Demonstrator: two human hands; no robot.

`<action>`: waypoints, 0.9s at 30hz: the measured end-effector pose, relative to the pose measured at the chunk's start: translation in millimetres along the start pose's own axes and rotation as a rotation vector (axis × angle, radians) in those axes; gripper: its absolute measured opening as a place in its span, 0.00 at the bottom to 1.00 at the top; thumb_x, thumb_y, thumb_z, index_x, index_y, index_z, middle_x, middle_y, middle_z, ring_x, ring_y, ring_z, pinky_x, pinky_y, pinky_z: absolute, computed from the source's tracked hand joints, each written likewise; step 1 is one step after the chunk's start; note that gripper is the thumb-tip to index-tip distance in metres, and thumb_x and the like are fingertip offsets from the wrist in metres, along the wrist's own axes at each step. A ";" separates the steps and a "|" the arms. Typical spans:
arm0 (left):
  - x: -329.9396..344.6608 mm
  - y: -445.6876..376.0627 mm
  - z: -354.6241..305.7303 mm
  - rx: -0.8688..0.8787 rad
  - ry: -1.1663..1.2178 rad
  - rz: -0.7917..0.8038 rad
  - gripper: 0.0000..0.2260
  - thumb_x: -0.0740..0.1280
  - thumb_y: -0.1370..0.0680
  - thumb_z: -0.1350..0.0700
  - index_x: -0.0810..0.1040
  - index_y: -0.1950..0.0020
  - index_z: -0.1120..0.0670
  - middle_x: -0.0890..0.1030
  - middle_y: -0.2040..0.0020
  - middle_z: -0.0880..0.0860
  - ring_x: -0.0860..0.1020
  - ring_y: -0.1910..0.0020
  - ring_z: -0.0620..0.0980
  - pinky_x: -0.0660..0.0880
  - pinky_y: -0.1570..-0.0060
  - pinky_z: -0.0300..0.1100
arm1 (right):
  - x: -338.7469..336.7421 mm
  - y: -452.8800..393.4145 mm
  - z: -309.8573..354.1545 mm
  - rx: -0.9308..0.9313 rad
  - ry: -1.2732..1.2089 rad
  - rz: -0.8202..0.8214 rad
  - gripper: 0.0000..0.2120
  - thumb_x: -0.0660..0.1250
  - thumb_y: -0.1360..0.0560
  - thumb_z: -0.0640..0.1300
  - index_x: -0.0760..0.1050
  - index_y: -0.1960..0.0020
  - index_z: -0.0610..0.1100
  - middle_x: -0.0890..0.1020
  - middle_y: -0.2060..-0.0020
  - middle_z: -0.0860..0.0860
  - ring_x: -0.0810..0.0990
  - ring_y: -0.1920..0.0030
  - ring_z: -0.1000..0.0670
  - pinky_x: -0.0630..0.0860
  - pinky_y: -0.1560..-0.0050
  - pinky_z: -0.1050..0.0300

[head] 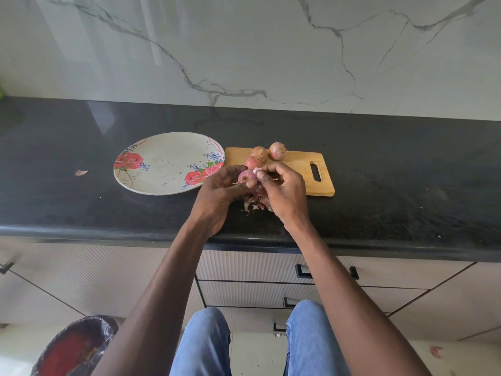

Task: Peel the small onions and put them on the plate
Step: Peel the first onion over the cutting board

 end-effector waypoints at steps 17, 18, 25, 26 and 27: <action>-12.8 -7.5 7.4 -0.022 0.151 -0.090 0.14 0.70 0.26 0.66 0.77 0.40 0.62 0.82 0.46 0.62 0.83 0.53 0.55 0.83 0.49 0.47 | -8.6 -0.2 -7.6 0.092 0.082 -0.151 0.03 0.71 0.25 0.36 0.80 0.57 0.42 0.82 0.62 0.53 0.81 0.60 0.55 0.81 0.58 0.53; -13.0 -7.7 7.3 -0.024 0.154 -0.099 0.13 0.69 0.24 0.67 0.76 0.40 0.62 0.82 0.46 0.62 0.83 0.53 0.55 0.83 0.50 0.47 | -8.8 0.0 -5.1 0.066 0.098 -0.148 0.04 0.72 0.26 0.35 0.81 0.54 0.42 0.83 0.59 0.52 0.81 0.58 0.55 0.81 0.56 0.55; -9.5 -5.0 1.6 -0.006 0.208 -0.100 0.15 0.72 0.29 0.64 0.78 0.42 0.60 0.85 0.50 0.59 0.84 0.55 0.52 0.83 0.51 0.44 | -3.6 5.6 13.2 -0.233 0.062 -0.058 0.08 0.75 0.26 0.39 0.85 0.47 0.38 0.85 0.51 0.48 0.83 0.49 0.56 0.77 0.46 0.66; -8.9 -4.9 1.2 -0.007 0.209 -0.098 0.16 0.72 0.29 0.64 0.78 0.42 0.61 0.85 0.50 0.59 0.84 0.54 0.53 0.83 0.49 0.46 | -2.5 6.1 13.9 -0.245 0.061 -0.049 0.09 0.75 0.26 0.39 0.85 0.47 0.37 0.85 0.51 0.48 0.82 0.49 0.56 0.77 0.46 0.67; -8.3 -4.8 1.3 -0.008 0.210 -0.097 0.16 0.72 0.30 0.64 0.77 0.42 0.61 0.85 0.50 0.58 0.85 0.54 0.53 0.83 0.48 0.46 | -1.7 6.6 13.9 -0.253 0.064 -0.048 0.09 0.75 0.26 0.38 0.85 0.47 0.37 0.85 0.51 0.47 0.82 0.49 0.56 0.77 0.46 0.67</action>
Point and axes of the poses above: each hand's wrist, its own y-axis away from the middle knuckle, its own x-axis out of the palm, z = x × y, the point moved 5 cm from there along -y, towards the middle knuckle
